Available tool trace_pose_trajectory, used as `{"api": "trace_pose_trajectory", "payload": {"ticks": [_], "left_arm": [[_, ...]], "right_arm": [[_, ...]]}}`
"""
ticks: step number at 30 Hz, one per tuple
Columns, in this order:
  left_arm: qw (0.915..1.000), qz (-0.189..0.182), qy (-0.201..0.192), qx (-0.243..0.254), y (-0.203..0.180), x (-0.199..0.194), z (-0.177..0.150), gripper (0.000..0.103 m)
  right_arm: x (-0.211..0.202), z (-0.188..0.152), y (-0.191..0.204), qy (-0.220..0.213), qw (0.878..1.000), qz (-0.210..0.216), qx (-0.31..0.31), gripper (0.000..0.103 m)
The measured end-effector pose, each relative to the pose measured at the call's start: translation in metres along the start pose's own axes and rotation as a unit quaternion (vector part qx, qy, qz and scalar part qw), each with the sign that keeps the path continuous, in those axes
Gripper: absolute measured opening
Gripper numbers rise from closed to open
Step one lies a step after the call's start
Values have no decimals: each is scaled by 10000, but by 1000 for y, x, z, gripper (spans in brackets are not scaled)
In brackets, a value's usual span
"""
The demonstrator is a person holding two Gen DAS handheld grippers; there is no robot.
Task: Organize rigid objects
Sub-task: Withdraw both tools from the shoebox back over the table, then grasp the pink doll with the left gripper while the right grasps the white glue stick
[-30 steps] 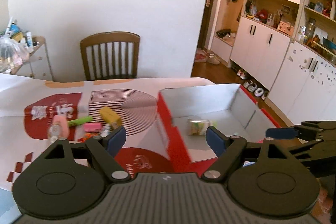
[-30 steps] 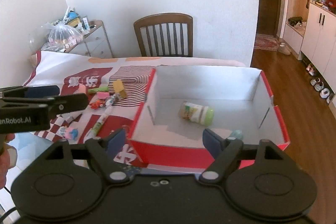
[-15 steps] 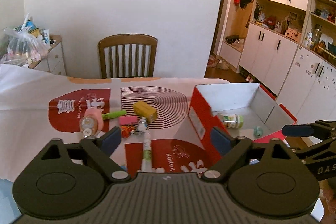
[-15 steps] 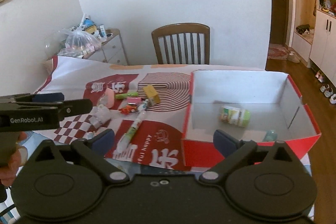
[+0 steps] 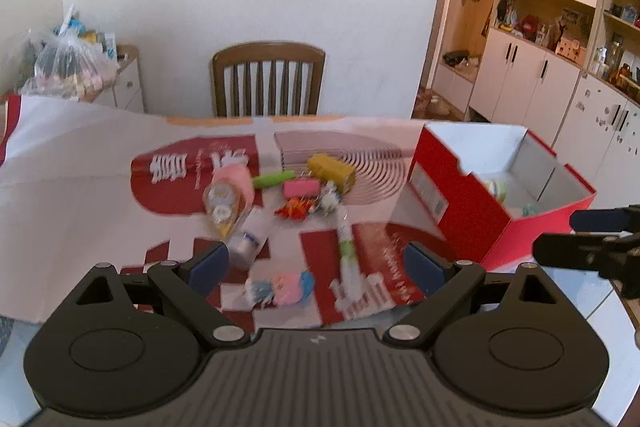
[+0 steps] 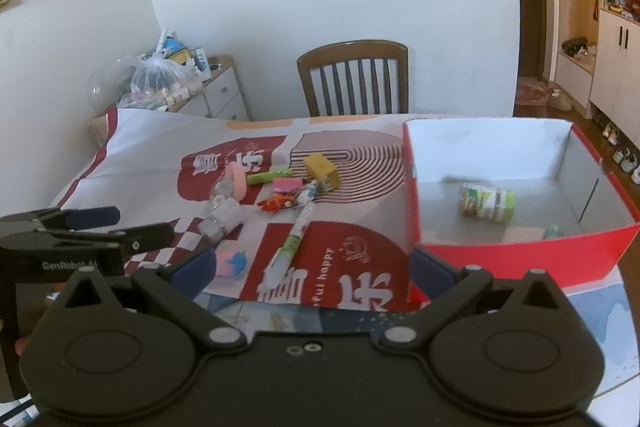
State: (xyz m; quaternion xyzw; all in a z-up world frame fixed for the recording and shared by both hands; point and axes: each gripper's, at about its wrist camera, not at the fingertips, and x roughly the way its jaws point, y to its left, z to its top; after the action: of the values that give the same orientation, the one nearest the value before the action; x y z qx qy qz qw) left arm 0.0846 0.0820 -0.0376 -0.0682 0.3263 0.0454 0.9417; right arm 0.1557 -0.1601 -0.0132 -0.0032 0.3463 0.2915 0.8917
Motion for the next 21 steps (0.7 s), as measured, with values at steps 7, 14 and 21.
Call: {"api": "trace_pose_trajectory", "payload": {"ticks": [7,14,21], "left_arm": [[9998,144,158,-60,19,16,-21,95],[9984,313,368,-289,29,47,-33,95],[9968,411,574,-377,25,85,-35,95]], "right_arm": [[18,3,13,163,9997,-81,-177,103],[56,7,13,433,9987,-143,-212,103],[102,14,11,690,9968,-243,-336,103]]}}
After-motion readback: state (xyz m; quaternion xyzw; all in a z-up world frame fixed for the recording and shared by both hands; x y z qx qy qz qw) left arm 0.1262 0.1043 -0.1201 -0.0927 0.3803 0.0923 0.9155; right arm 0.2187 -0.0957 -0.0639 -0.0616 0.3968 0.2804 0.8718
